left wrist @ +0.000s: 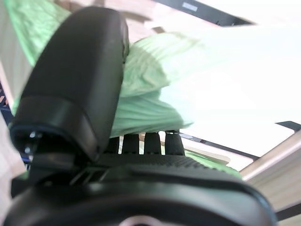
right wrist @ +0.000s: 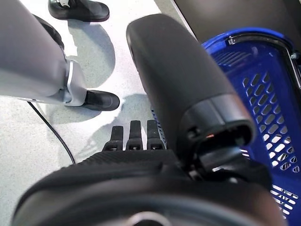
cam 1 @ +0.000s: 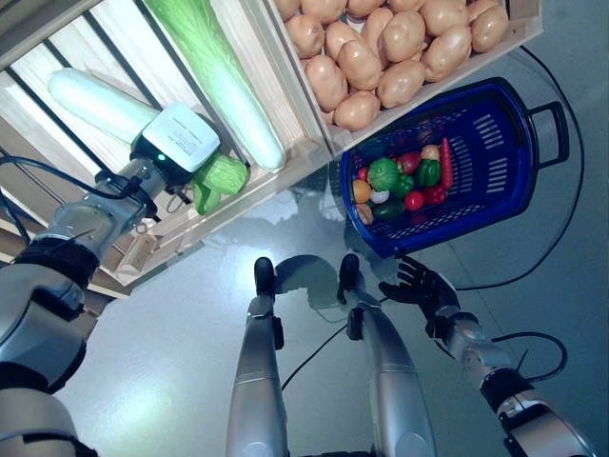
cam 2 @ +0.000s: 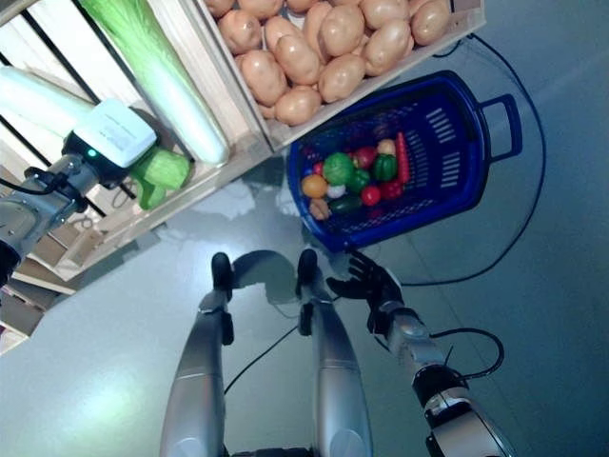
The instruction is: Put vegetables into the basket
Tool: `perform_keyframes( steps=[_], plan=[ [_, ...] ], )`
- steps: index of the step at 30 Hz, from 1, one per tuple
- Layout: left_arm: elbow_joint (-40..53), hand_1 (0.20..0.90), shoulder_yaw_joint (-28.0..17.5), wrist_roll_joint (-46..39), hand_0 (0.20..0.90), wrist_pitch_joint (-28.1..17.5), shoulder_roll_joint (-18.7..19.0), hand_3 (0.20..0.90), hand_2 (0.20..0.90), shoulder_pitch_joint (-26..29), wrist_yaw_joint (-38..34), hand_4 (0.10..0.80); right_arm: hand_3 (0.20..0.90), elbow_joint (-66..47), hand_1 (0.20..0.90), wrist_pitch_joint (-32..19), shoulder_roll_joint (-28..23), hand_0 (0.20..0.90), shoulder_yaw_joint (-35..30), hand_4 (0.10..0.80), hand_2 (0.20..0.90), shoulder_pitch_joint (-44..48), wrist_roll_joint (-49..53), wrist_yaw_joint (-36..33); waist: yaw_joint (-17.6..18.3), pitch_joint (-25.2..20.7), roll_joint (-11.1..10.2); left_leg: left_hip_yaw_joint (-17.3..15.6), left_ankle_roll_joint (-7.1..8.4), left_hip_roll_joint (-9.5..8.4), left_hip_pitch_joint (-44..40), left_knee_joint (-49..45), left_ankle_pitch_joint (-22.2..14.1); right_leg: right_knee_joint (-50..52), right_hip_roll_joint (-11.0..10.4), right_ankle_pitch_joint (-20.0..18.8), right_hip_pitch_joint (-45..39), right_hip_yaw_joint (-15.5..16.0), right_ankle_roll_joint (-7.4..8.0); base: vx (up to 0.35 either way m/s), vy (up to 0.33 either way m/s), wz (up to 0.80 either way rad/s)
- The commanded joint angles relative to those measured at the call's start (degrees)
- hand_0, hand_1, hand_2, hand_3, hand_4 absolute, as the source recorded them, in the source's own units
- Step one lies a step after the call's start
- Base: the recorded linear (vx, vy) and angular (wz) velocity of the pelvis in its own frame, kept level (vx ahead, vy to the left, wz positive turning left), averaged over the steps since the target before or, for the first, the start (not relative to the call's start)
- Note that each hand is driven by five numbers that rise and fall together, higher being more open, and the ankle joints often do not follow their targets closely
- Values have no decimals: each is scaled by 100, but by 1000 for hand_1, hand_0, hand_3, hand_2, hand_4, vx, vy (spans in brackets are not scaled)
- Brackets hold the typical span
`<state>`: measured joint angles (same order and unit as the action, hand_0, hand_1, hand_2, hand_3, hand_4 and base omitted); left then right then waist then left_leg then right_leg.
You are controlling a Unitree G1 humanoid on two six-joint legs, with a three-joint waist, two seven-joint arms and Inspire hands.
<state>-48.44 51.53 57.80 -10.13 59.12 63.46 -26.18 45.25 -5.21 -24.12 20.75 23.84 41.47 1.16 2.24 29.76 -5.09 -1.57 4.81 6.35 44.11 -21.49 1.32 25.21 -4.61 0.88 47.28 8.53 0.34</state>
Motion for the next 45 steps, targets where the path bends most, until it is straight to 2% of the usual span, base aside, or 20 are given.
perform_keyframes(
  steps=[1, 5, 15, 20, 23, 26, 29, 30, 31, 33, 34, 36, 39, 41, 42, 43, 45],
  plan=[
    [234, 300, -334, -241, 300, 195, 0, 300, 300, 559, -415, 400, 900, -315, 900, -416, -448, 900, -209, 800, 900, -248, 355, -199, 68, 3, 115, -239, 120, 13, 58, 142, 196, -236, -164, 173, -580, 65, 320, 0, 0, 0],
    [395, 300, -531, -684, 300, 317, 63, 300, 300, 416, -869, 400, 900, -346, 900, -423, -446, 900, -217, 800, 900, -348, 401, -199, 47, 3, 96, -269, 144, -4, -108, 267, 236, -404, -163, 141, -786, 105, 334, 34, -14, 1],
    [1117, 300, -1340, -1100, 300, 98, 257, 300, 300, -353, -1753, 400, 900, -453, 900, -566, -318, 900, -318, 800, 900, -704, 350, -223, -99, 3, 127, -278, 188, -76, -783, 741, 349, -932, -166, 58, -1511, 282, 349, 45, -27, 6],
    [1675, 300, -2042, -1714, 300, -7, 334, 300, 300, -1115, -2013, 400, 900, -505, 900, -590, -258, 900, -393, 800, 900, -934, 372, -189, -218, 3, 159, -244, 190, -108, -1313, 997, 396, -1215, -178, 22, -2072, 405, 348, 72, -37, -1],
    [2002, 300, -2456, -2113, 300, -127, 255, 300, 300, -1630, -2083, 400, 900, -533, 900, -611, -171, 900, -432, 800, 900, -1076, 367, -219, -303, 3, 178, -213, 183, -146, -1644, 1120, 362, -1332, -196, 47, -2413, 466, 361, 71, -39, 3],
    [2314, 300, -3063, -2912, 300, -444, 62, 300, 300, -2276, -2027, 400, 900, -582, 900, -673, -98, 900, -497, 800, 900, -1194, 370, -183, -391, 3, 196, -166, 173, -174, -1957, 1271, 387, -1476, -200, 15, -2745, 537, 365, 64, -36, 3],
    [2704, 300, -3800, -3985, 300, -958, -387, 300, 300, -3052, -1676, 400, 900, -728, 900, -766, 14, 900, -575, 800, 900, -1395, 288, -156, -454, -3, 204, -157, 171, -189, -2359, 1434, 348, -1621, -207, 38, -3145, 576, 384, 85, -29, 8],
    [2962, 300, -4119, -4501, 300, -1318, -763, 300, 300, -3451, -1508, 400, 900, -865, 900, -823, 93, 900, -611, 800, 900, -1516, 203, -144, -485, -71, 203, -133, 164, -199, -2503, 1520, 345, -1706, -210, 30, -3302, 609, 396, 102, -44, 9],
    [3175, 300, -4358, -4864, 300, -1482, -1027, 300, 300, -3721, -1214, 400, 900, -934, 900, -859, 145, 900, -641, 800, 900, -1618, 146, -122, -504, -135, 195, -122, 168, -190, -2607, 1590, 349, -1783, -214, 19, -3422, 638, 404, 127, -57, 10],
    [3572, 300, -4655, -5443, 300, -1786, -1575, 300, 300, -4163, -729, 400, 900, -1183, 900, -896, 274, 900, -707, 800, 900, -1814, 20, -135, -540, -275, 176, -81, 161, -202, -2829, 1759, 353, -1957, -224, -17, -3674, 711, 429, 130, -55, 18],
    [3742, 300, -4760, -6096, 300, -1952, -1808, 300, 300, -4334, -279, 400, 900, -1294, 900, -930, 328, 900, -738, 800, 900, -1892, -50, -142, -551, -332, 162, -74, 159, -198, -2949, 1840, 355, -2044, -225, -35, -3812, 741, 443, 113, -46, 19],
    [3975, 300, -4891, -6603, 300, -1997, -2160, 300, 300, -4527, 203, 400, 900, -1392, 900, -988, 403, 900, -790, 800, 900, -1980, -127, -116, -564, -428, 142, -60, 150, -208, -3060, 1952, 378, -2181, -216, -85, -3963, 766, 455, 96, -37, 11],
    [4407, 300, -5019, -7906, 300, -2179, -2828, 300, 300, -4986, 1302, 400, 900, -2002, 900, -997, 507, 900, -947, 800, 900, -2305, -435, -20, -556, -698, 96, -44, 130, -193, -3388, 2159, 388, -2346, -161, -102, -4314, 808, 461, 155, -44, 8],
    [4597, 300, -5057, -8778, 300, -2059, -3140, 300, 300, -5120, 1899, 400, 900, -2384, 900, -934, 486, 900, -1037, 800, 900, -2437, -536, 27, -544, -829, 95, -41, 112, -182, -3510, 2191, 382, -2375, -152, -101, -4440, 824, 452, 113, -25, 10],
    [4598, 300, -5062, -8790, 300, -2057, -3141, 300, 300, -5126, 1913, 400, 900, -2389, 900, -932, 483, 900, -1036, 800, 900, -2444, -537, 26, -542, -827, 98, -41, 112, -181, -3518, 2195, 382, -2378, -151, -102, -4448, 825, 452, 106, -9, 9],
    [4647, 300, -5058, -9518, 300, -2011, -3359, 300, 300, -5183, 2327, 400, 900, -2623, 900, -935, 467, 900, -1077, 800, 900, -2481, -638, 90, -529, -918, 102, -36, 88, -189, -3609, 2212, 357, -2407, -143, -99, -4534, 825, 445, 95, -4, 9],
    [4781, 300, -5016, -10220, 300, -1825, -3612, 300, 300, -5281, 2771, 400, 900, -2963, 900, -785, 436, 900, -1072, 800, 900, -2549, -897, -16, -507, -1035, 115, -48, 68, -185, -3754, 2249, 330, -2440, -138, -111, -4645, 811, 442, 118, -5, 9]
  ],
)
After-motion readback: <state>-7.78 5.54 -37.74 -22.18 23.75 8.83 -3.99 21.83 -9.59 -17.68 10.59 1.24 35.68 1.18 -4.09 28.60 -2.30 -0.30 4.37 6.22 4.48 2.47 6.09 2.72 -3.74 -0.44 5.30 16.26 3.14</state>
